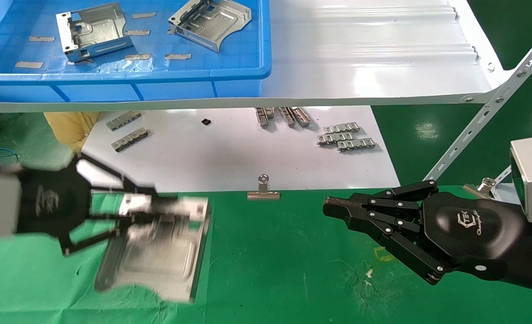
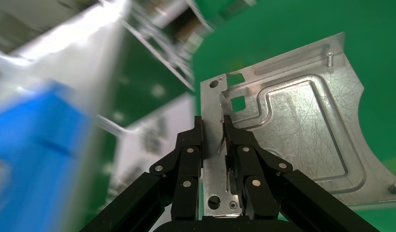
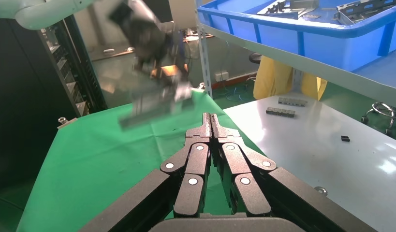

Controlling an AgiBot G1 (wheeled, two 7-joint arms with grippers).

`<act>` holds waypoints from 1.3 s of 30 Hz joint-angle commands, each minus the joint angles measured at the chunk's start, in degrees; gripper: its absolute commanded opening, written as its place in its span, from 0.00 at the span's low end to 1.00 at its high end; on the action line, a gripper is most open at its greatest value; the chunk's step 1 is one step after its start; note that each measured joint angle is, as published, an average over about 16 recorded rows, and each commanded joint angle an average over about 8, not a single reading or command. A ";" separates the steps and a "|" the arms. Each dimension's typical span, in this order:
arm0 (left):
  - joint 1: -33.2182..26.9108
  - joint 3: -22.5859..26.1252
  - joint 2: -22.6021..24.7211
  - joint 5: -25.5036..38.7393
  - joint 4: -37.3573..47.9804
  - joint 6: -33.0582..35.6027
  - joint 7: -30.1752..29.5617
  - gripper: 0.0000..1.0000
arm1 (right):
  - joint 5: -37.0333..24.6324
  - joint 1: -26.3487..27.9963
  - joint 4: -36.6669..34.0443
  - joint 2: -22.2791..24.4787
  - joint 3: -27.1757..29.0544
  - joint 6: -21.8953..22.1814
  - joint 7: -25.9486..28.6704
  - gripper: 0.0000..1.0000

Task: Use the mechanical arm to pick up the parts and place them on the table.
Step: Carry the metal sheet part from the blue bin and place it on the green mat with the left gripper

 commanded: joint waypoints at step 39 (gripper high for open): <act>13.41 8.19 -2.18 11.71 -5.68 -21.52 8.35 0.05 | 0.00 0.00 0.00 0.00 0.00 0.00 0.00 0.00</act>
